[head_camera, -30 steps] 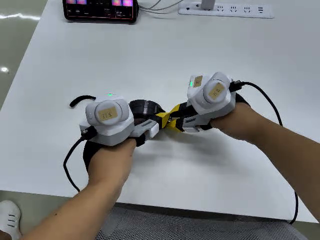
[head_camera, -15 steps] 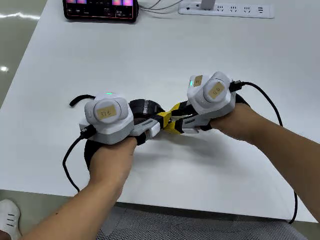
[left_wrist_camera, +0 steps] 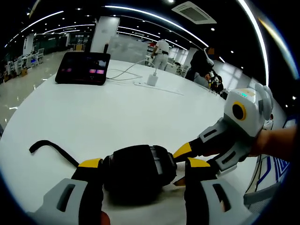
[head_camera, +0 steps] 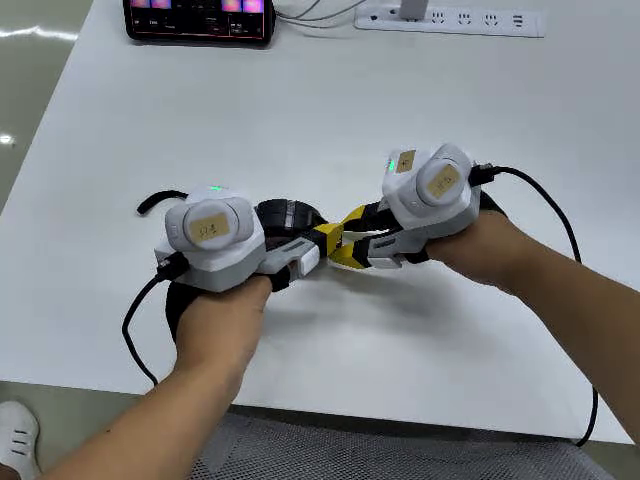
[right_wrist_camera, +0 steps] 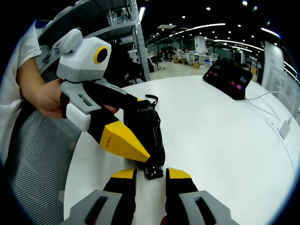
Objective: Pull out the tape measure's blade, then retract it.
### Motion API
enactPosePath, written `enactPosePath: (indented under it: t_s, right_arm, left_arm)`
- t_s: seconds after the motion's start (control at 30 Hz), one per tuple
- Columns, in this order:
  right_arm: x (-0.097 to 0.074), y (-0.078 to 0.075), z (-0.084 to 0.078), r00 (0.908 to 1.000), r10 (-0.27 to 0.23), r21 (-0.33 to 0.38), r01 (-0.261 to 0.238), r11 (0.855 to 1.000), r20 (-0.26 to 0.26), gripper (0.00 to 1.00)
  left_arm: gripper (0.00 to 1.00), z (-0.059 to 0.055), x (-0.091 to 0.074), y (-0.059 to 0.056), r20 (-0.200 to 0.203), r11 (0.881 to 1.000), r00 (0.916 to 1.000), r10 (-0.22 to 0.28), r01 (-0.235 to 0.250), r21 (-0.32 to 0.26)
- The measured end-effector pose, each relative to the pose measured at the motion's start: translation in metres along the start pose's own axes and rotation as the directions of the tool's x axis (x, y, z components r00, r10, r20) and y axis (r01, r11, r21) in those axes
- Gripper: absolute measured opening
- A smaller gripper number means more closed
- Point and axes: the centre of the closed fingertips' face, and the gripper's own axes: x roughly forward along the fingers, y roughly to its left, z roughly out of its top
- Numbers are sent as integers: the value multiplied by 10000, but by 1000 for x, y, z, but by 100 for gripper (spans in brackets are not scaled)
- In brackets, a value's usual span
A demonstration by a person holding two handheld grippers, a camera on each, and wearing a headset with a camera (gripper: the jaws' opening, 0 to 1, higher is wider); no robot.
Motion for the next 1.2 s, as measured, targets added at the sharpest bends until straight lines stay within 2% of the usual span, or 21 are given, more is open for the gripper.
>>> enactPosePath:
  t_s: [0.4, 0.63, 0.87, 0.97, 1.2]
  right_arm:
    - [-24, 4, -7, 9961, -792, 379, 777, 9963, 392, 24]
    - [-25, 0, -7, 9944, -939, 566, 912, 9942, 485, 25]
    - [-33, 0, -6, 9912, -1173, 595, 1137, 9917, 609, 26]
    - [-42, 0, -5, 9870, -1396, 720, 1339, 9884, 798, 27]
    - [-64, 3, -11, 9782, -1861, 900, 1779, 9799, 926, 34]
  left_arm:
    - [68, -5, -14, 2, -1, 9976, 9994, -336, 335, 606]
    - [68, -13, -17, 6, -96, 9963, 9990, -432, 438, 746]
    - [68, -10, -20, 4, -55, 9939, 9985, -546, 549, 958]
    - [67, -10, -24, 5, -102, 9872, 9982, -586, 595, 1479]
    - [69, -14, -39, 9, -469, 9768, 9962, -733, 812, 1983]
